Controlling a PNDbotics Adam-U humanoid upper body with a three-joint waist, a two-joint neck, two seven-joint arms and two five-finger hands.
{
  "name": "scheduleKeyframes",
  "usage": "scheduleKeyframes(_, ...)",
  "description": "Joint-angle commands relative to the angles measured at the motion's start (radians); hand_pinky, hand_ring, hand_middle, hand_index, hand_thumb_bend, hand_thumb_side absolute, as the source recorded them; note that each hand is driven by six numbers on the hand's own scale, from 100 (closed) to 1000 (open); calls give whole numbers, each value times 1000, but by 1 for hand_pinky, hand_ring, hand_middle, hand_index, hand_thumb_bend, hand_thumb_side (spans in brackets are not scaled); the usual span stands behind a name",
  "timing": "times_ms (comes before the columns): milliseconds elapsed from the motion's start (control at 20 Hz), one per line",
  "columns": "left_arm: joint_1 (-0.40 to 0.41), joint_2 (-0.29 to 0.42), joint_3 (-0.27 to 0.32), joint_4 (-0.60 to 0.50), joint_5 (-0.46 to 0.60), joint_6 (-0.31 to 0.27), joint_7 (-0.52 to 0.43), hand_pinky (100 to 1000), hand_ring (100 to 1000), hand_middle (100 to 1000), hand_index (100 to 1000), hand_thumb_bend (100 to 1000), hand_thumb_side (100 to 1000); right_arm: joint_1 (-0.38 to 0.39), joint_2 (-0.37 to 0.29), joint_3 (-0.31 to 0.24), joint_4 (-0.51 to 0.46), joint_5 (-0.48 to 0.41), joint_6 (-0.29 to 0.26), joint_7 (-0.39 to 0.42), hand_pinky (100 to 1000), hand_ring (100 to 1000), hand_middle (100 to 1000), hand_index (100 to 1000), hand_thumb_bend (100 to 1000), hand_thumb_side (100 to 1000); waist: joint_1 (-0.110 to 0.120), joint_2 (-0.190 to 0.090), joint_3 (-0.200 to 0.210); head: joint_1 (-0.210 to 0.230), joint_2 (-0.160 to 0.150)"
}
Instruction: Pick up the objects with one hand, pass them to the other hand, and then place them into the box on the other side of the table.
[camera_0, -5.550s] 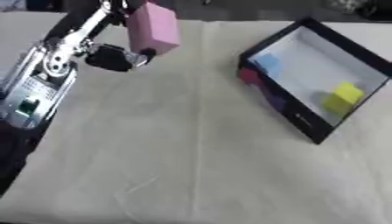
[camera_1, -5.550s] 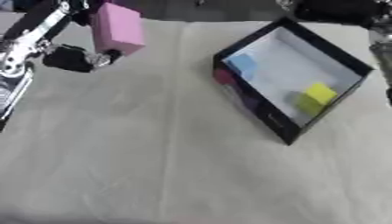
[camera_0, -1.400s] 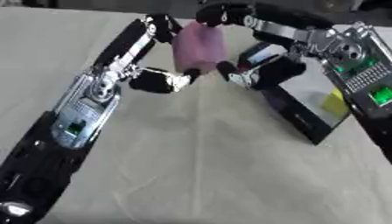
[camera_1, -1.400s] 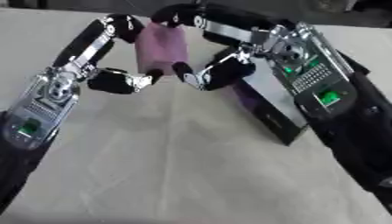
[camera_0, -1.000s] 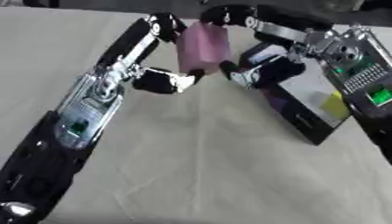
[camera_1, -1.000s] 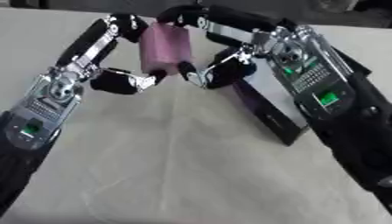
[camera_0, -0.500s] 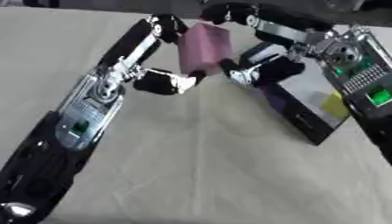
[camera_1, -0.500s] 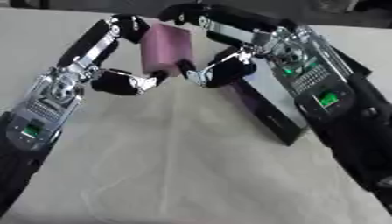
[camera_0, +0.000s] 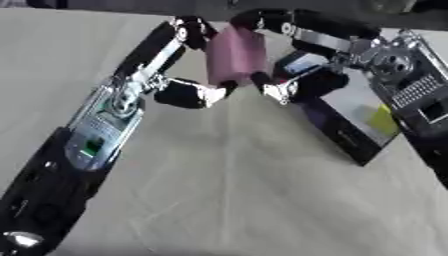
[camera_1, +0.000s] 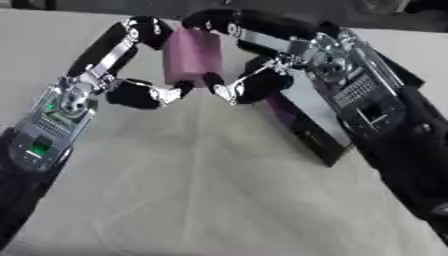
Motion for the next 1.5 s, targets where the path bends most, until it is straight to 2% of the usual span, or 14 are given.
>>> scheduleKeyframes(50, -26, 4, 3, -30, 0, -5, 3, 731, 642, 664, 511, 100, 201, -11, -23, -9, 1, -3, -2, 12, 1000, 976, 1000, 1000, 100, 255, -14, -2, 2, 3, -13)
scheduleKeyframes(300, -27, 5, -2, -36, -10, -15, 0, 730, 644, 676, 512, 100, 193, -11, -25, -10, 8, 8, 2, 4, 1000, 976, 1000, 1000, 100, 250, -14, -2, 3, 2, -15)
scheduleKeyframes(1100, -36, -6, -11, -47, -12, -24, 5, 722, 632, 668, 511, 100, 181, -6, -25, 2, 33, -10, 23, 32, 1000, 974, 1000, 1000, 100, 363, -15, -2, 6, -2, -18)
scheduleKeyframes(1400, -40, -17, -11, -35, 2, -4, 25, 710, 617, 653, 509, 100, 181, -3, -26, 3, 27, -24, 18, 58, 1000, 977, 1000, 1000, 100, 372, -16, -1, 7, -2, -17)
scheduleKeyframes(1500, -42, -25, -13, -29, 6, 3, 31, 708, 614, 651, 510, 100, 183, -4, -25, 3, 25, -28, 15, 68, 1000, 979, 1000, 1000, 100, 335, -16, 0, 7, -2, -17)
